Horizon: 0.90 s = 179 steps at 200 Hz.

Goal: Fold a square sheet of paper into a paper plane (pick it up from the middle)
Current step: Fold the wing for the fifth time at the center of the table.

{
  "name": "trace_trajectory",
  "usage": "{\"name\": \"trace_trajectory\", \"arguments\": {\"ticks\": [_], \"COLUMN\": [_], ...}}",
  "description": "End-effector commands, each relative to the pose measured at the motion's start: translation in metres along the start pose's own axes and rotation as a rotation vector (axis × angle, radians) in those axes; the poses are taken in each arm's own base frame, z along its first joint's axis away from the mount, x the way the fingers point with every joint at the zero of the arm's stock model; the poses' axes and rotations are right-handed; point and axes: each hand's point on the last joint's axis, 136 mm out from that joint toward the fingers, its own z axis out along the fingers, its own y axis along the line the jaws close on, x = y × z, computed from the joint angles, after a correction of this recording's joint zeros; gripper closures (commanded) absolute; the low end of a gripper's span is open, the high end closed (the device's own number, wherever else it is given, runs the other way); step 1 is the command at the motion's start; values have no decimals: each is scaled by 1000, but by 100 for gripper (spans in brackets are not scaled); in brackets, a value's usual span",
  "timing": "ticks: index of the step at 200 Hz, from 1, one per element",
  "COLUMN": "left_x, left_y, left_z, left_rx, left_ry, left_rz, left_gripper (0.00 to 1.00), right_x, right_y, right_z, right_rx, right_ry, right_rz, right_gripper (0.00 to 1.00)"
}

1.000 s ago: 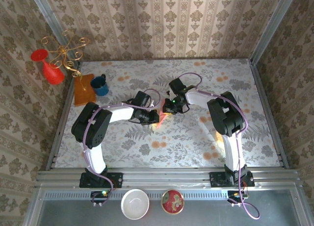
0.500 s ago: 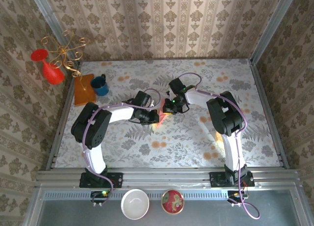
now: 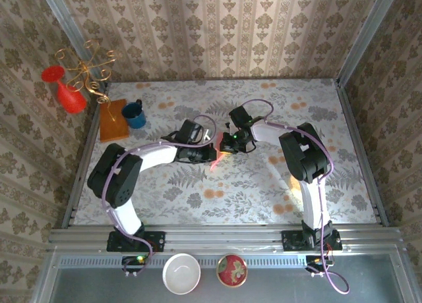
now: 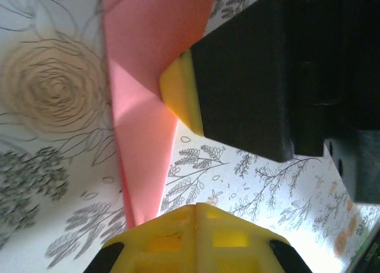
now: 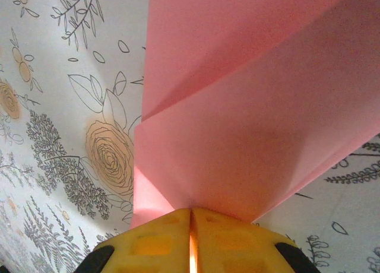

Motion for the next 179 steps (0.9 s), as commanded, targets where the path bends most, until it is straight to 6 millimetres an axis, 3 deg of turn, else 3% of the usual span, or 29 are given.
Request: {"name": "trace_trajectory", "arguments": {"ticks": [1,63,96,179], "left_x": [-5,-8,5,43], "left_y": [-10,1,20,38], "left_z": [11,28,33,28], "left_rx": [48,34,-12,-70], "left_ry": [26,58,62,127], "left_rz": [-4,-22,-53,-78], "left_gripper": [97,99,100,100], "right_x": [31,31,31,31], "right_y": [-36,-37,-40,-54], "right_z": [15,15,16,21], "right_rx": [109,107,107,156], "right_ry": [101,103,104,106], "right_rz": [77,83,93,119], "right_gripper": [87,88,88,90]}}
